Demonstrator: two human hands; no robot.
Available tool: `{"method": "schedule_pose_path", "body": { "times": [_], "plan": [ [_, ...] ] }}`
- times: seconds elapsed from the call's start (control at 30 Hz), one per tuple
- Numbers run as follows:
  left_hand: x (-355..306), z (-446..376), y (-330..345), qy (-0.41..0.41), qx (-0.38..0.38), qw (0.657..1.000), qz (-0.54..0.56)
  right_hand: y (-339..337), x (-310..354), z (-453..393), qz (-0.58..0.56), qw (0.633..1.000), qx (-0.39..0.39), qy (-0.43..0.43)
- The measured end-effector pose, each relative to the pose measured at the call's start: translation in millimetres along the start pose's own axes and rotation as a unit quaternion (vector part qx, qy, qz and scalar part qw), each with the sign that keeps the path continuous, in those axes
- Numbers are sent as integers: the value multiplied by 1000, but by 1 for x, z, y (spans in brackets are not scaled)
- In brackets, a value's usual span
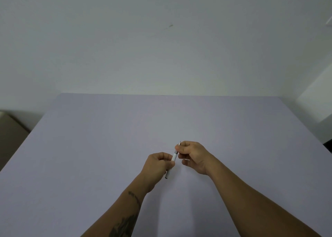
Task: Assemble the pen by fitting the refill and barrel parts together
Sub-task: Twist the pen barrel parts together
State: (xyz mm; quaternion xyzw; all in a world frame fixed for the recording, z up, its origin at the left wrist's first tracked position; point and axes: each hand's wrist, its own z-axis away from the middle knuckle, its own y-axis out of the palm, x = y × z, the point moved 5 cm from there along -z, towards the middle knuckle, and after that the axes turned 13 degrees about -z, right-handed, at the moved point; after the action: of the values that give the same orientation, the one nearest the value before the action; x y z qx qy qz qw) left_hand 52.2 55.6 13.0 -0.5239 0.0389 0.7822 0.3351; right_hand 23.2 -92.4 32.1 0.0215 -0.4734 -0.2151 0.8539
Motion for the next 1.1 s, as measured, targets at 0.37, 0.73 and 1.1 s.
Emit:
{"method": "schedule_pose_path", "body": {
  "times": [0.37, 0.73, 1.1],
  "plan": [
    [1, -1, -2, -3, -2, 1000, -9, 1, 0, 4, -31, 999, 25, 23],
    [-2, 2, 1, -13, 36, 999, 14, -2, -1, -1, 53, 998, -25, 7],
    [-7, 5, 5, -10, 55, 998, 23, -5, -3, 6, -17, 999, 14, 31]
  ]
}}
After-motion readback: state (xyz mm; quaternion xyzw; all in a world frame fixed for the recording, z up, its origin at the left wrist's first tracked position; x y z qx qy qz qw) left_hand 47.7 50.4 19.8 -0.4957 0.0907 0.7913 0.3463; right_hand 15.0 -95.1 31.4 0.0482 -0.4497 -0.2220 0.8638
